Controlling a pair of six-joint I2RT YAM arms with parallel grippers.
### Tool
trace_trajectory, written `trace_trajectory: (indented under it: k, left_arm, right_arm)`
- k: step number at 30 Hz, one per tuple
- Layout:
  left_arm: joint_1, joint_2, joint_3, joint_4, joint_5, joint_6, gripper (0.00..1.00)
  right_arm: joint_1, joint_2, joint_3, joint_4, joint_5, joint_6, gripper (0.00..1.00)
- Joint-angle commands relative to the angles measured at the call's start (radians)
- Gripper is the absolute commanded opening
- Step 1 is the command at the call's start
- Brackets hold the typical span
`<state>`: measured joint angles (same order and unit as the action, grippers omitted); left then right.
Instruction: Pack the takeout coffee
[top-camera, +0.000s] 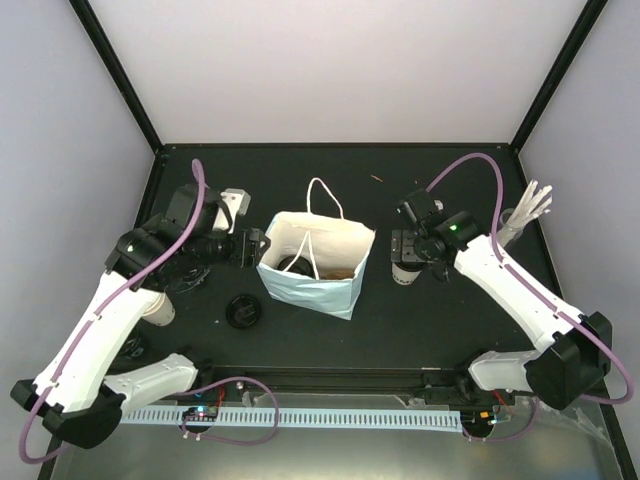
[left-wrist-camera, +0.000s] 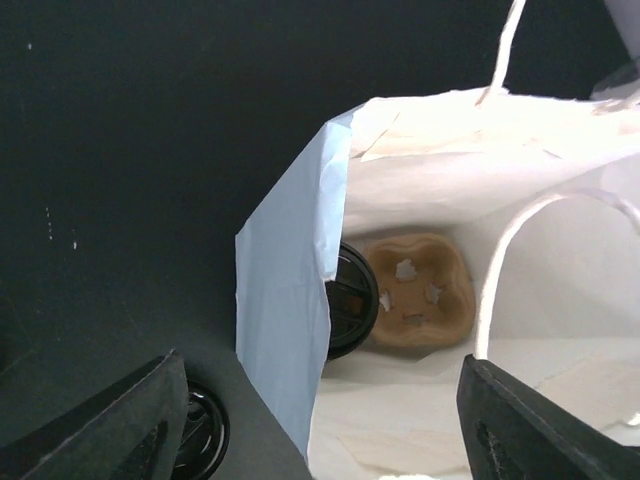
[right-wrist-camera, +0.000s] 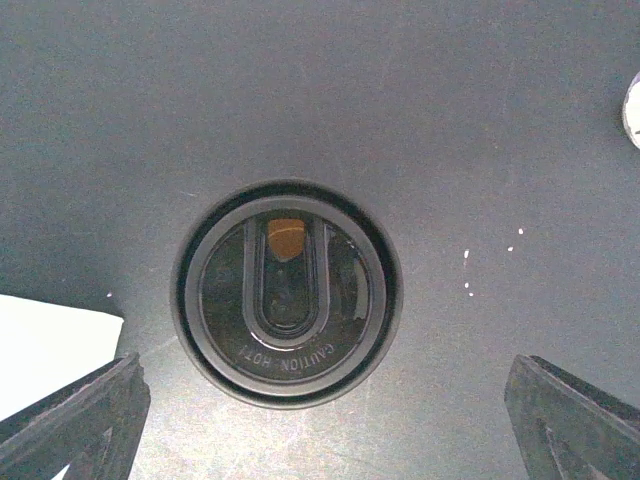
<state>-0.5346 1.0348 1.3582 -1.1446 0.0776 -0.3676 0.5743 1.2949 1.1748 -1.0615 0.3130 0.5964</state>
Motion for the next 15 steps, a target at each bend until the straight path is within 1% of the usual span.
trace_trajectory:
  k: [1, 7, 15]
  left_arm:
    - [-0.005, -0.047, 0.046, 0.02, -0.029, 0.014, 0.8]
    - [-0.003, -0.061, 0.042, 0.023, -0.046, 0.019, 0.98]
    - [-0.001, -0.078, 0.035, 0.027, -0.075, 0.021, 0.99]
  right_arm:
    - [-0.022, 0.006, -0.02, 0.052, -0.016, -0.03, 1.0]
    - [-0.023, 0.04, -0.009, 0.051, -0.031, -0.048, 0.99]
    - [-0.049, 0.074, -0.009, 0.064, -0.06, -0.054, 0.96]
